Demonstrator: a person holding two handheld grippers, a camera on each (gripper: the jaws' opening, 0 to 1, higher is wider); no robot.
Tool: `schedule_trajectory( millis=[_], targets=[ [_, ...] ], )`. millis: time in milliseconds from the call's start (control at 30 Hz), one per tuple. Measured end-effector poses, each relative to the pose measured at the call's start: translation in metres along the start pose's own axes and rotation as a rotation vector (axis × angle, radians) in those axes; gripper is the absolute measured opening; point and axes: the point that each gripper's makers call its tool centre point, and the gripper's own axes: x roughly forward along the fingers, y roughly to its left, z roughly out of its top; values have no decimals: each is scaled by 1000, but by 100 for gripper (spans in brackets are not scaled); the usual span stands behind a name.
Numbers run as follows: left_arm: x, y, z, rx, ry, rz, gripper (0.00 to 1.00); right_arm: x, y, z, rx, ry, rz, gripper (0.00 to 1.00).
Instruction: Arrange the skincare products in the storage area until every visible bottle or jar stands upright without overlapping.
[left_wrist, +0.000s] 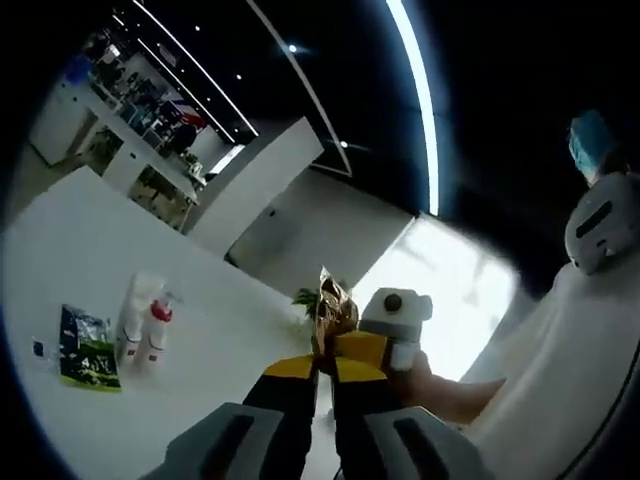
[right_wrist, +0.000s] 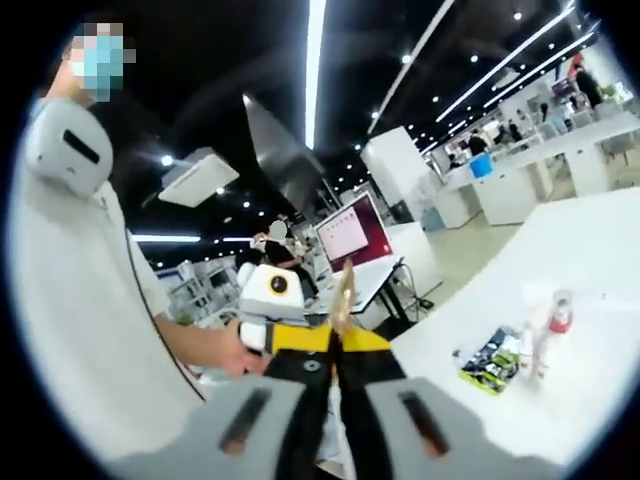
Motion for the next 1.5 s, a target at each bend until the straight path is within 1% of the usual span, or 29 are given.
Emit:
schedule_trajectory(
  millis=[67, 133, 167, 200, 233, 300, 333, 367, 400, 467, 533, 600, 667, 733, 800, 900, 1000, 1167, 1300, 1333, 1433, 1500],
  targets=[
    [-4, 2, 7, -3, -19, 0, 15, -3, 0, 1, -4, 7, -1, 2],
    [-5, 1, 10, -20, -9, -10, 15, -4, 3, 0, -2, 15, 15, 2],
    [-4, 0, 10, -13, -2, -17, 15, -5, 4, 0, -6, 16, 16, 2],
    [-3, -1, 8, -5, 23, -27, 14, -5, 5, -1, -11, 19, 17, 2],
    [-2, -2, 6, -2, 33, -26, 13, -5, 5, -2, -10, 24, 22, 2],
    [0, -3, 2, 10, 56, -28, 8, -4, 6, -4, -12, 26, 18, 2],
    [1, -7, 0, -1, 67, -52, 5, -4, 5, -5, -15, 30, 10, 2],
    [1, -7, -1, -5, 70, -55, 4, -4, 4, -5, -15, 29, 7, 2],
    [1, -6, 1, 0, 59, -45, 3, -6, 4, -4, 2, 17, 8, 2],
    [2, -8, 1, -12, 65, -56, 1, -8, 4, -4, 1, 14, 7, 2],
    [2, -8, 1, -2, 66, -56, 1, -8, 4, -4, 3, 8, 2, 2],
    [3, -9, 1, -12, 71, -58, 1, -8, 4, -3, 17, -2, -2, 3],
    [4, -8, 3, -5, 66, -55, 0, -8, 1, -2, 39, -11, -7, 4],
    [4, -7, 8, -19, 51, -60, 0, -9, -5, -3, 36, -12, -40, 11],
    [4, -5, 13, -24, 36, -54, 0, -10, -3, -5, 47, -7, -27, 11],
    [2, 0, 18, -35, 28, -47, 0, -13, -5, -6, 42, -4, -41, 11],
    [1, 3, 21, -56, 20, -45, 0, -16, -7, -3, 51, -22, -48, 12],
    [3, 2, 18, -76, 28, -56, 0, -15, -5, 0, 55, -40, -42, 12],
    [4, 3, 16, -91, 31, -56, 0, -16, -6, 0, 61, -51, -40, 10],
    [4, 3, 16, -95, 33, -57, 0, -17, -7, 3, 72, -67, -42, 10],
    [4, 4, 15, -103, 32, -57, 0, -19, -10, 5, 87, -88, -54, 9],
    [4, 5, 14, -104, 36, -52, 0, -21, -13, 6, 94, -96, -59, 4]
  ],
)
